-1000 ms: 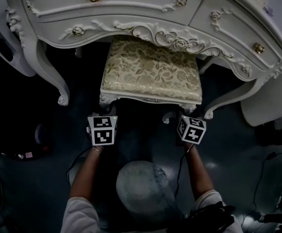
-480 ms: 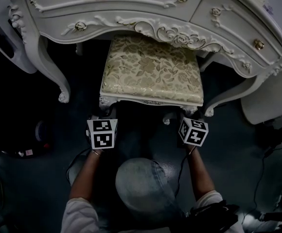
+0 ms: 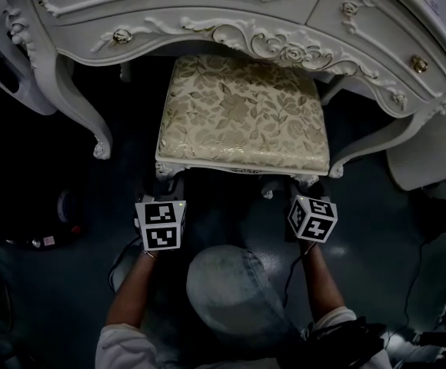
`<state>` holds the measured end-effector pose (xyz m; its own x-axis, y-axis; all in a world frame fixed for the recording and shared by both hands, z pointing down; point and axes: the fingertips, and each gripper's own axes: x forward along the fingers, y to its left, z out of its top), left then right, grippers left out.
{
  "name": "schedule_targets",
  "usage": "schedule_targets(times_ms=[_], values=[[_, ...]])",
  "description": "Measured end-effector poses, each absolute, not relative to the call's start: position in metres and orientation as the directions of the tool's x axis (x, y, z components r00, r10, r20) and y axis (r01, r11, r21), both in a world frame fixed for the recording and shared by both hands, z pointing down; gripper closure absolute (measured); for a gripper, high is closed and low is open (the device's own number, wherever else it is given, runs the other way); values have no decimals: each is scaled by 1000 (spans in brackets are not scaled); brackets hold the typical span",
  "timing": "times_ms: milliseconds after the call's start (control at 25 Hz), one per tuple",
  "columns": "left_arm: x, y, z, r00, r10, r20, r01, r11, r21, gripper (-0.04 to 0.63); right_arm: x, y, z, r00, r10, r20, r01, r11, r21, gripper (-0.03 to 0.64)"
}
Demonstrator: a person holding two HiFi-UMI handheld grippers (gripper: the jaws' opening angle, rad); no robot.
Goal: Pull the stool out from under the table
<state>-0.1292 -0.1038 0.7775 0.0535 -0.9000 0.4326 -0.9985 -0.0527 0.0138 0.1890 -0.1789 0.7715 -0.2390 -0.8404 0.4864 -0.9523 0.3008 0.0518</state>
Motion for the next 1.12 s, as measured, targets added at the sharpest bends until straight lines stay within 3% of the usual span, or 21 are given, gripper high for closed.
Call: schedule_targets(times_ms=[240, 600, 960, 1120], values=[[-134, -126, 792, 92, -882, 462, -994, -112, -17, 364, 184, -197, 784, -260, -865, 429, -950, 308, 47, 364], [-135, -134, 789, 52, -915, 400, -997, -71, -32, 359, 186, -206, 785, -265, -814, 517, -938, 342, 58, 364], [-138, -136, 800, 83, -812, 577, -990, -133, -45, 359, 183, -199, 789, -250, -773, 583, -933, 354, 69, 364], [-140, -139, 799, 52, -798, 600, -994, -102, -50, 360, 180, -200, 790, -274, -750, 602, -921, 384, 59, 364]])
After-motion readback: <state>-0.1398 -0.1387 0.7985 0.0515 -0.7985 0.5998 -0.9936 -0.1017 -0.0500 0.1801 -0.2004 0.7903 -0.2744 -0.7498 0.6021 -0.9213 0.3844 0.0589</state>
